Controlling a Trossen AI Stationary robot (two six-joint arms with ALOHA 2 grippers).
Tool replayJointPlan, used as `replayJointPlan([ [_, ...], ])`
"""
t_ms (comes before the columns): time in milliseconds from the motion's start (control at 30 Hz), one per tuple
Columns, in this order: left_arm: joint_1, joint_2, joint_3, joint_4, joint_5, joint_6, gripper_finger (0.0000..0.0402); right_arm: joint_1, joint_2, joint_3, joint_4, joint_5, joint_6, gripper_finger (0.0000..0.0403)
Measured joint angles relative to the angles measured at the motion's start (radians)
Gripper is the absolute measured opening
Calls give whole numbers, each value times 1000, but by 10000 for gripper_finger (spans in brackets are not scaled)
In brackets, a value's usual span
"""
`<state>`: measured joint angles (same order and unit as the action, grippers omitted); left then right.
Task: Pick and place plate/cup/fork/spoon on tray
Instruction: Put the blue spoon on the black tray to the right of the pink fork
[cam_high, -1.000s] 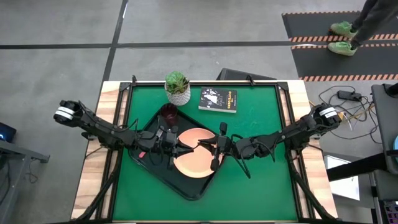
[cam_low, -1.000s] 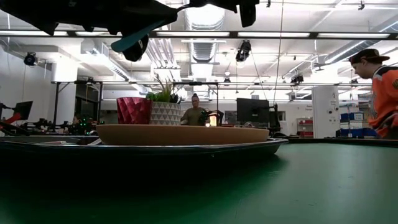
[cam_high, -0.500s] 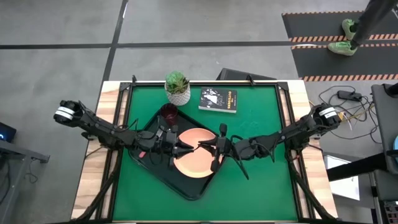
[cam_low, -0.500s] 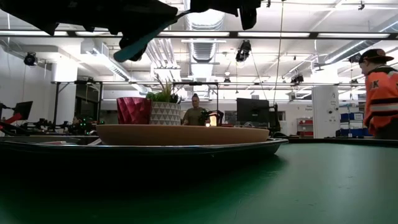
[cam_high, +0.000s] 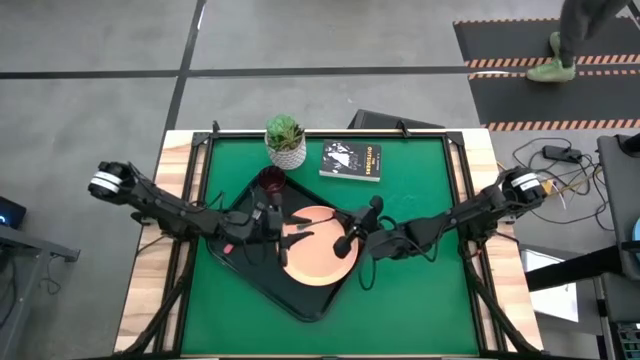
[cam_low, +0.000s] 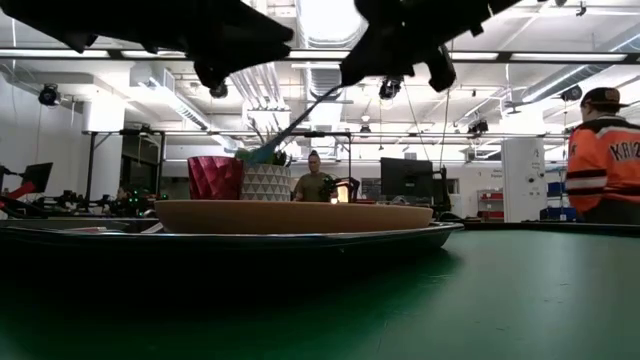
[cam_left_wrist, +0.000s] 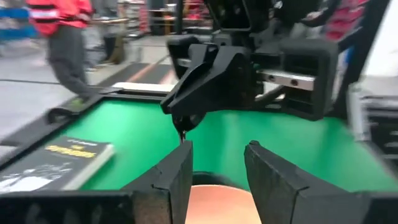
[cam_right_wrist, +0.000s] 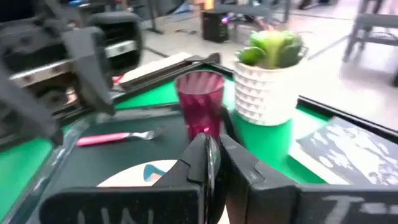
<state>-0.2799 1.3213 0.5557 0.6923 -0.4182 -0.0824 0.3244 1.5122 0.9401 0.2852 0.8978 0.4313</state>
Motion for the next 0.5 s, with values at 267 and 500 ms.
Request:
replayJointPlan([
  [267,-28,195,132,0,-202,195,127,-11,41,-1,40,19,30,12],
  [500,-76,291,191,-2,-420,391,127,-11,42,-1,42,19,32,12],
])
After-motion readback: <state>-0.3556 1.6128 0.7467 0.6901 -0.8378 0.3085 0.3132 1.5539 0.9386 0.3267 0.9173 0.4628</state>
